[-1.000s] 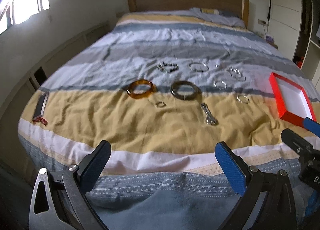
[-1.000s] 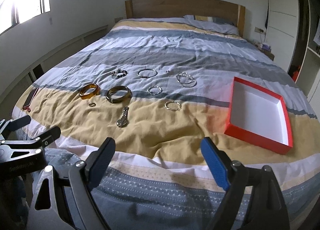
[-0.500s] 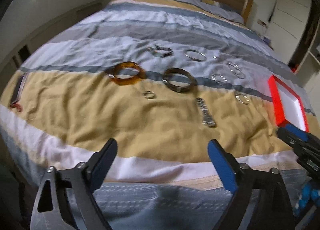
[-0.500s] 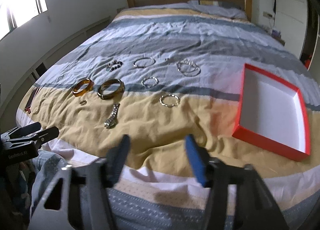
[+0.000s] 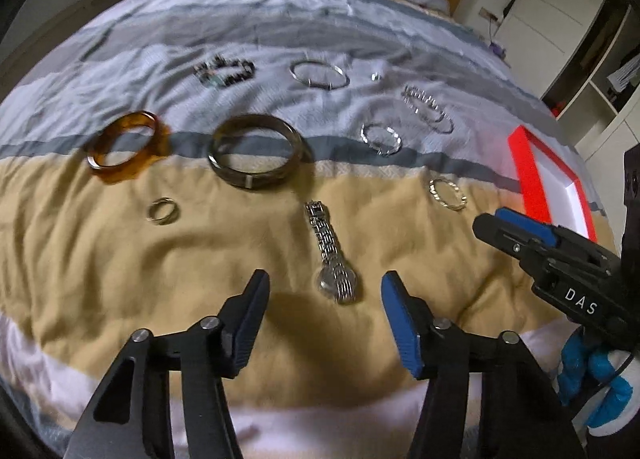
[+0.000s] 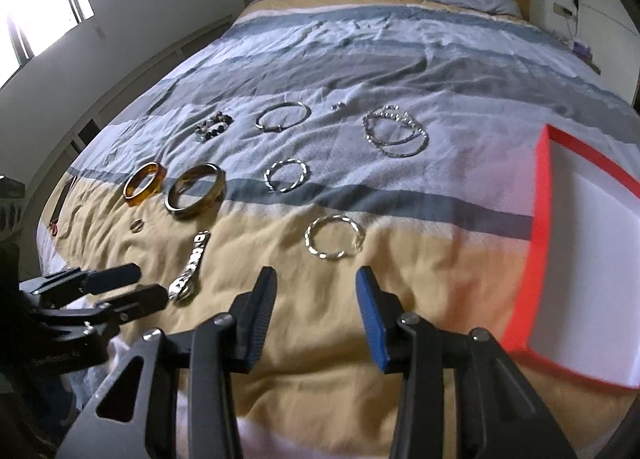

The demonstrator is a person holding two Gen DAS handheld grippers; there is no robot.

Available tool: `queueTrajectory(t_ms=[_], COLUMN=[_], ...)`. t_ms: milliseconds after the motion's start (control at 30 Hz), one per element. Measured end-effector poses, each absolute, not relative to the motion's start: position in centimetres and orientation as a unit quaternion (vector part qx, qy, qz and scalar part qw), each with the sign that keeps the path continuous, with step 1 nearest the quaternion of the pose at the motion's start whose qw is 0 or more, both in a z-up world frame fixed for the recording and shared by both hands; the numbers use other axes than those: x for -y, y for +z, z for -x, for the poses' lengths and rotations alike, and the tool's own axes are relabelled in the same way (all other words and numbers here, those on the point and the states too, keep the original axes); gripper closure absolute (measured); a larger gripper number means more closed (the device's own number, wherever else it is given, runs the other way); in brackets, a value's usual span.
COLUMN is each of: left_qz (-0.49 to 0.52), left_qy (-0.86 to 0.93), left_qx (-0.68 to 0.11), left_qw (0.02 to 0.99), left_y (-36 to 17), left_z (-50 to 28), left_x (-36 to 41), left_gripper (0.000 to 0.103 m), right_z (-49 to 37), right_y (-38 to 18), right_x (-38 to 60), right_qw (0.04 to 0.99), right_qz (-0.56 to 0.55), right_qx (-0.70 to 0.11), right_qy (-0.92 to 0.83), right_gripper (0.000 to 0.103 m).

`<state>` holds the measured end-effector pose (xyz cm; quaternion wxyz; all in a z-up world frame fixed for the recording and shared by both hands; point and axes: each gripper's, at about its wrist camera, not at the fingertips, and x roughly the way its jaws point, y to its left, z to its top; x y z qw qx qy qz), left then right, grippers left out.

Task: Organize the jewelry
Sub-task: 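Grasp the silver watch with the left tool while the right tool grasps the twisted silver bracelet, then carry the watch and twisted bracelet with both tools into the red box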

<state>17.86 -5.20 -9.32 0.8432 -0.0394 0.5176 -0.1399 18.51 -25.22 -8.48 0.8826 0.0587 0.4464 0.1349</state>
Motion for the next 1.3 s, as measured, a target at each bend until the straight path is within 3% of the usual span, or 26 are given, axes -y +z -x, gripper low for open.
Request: queueTrajectory(t_ms=[100,367,433,467,833,1300], left_qz=[0.035,0.019,0.017,0.015,0.030,0.020], left_qy=[-0.144,-0.161,-0.166,-0.169,-0.175,-0.186], left_qx=[-0.535,-0.544,-0.544,-0.543,-0.515,-0.486], left_qw=[0.832,0.823,0.822,0.822,0.838,0.854], left_y=[-10.8,-12.3,-12.4,-12.3,-10.3,-5.4], left_z=[-19.0,-20.0,-20.1,-20.0,-18.3,-14.9], left_x=[5.7,6.6,6.8,6.8,5.9,7.4], left_gripper=[0.059,0.066,0.078,0.079,0.079,0.079], right_z=[-19.9,-22.8,-23.2,-23.3,-21.0,-14.3], right_y=[-9.5,-11.7,-11.9,-12.1,-10.7,-5.1], right_x=[25.1,24.8,24.9,24.8,25.5,28.7], right_qw=[0.879,0.873,0.874,0.874,0.879,0.902], right_qz=[-0.057,-0.054,-0.060,-0.059,-0.078,-0.111], right_qx=[-0.453,-0.465,-0.464,-0.463,-0.451,-0.399], right_qy=[0.138,0.137,0.136,0.135,0.132,0.122], right_gripper=[0.063,0.063,0.063,0.063,0.066,0.067])
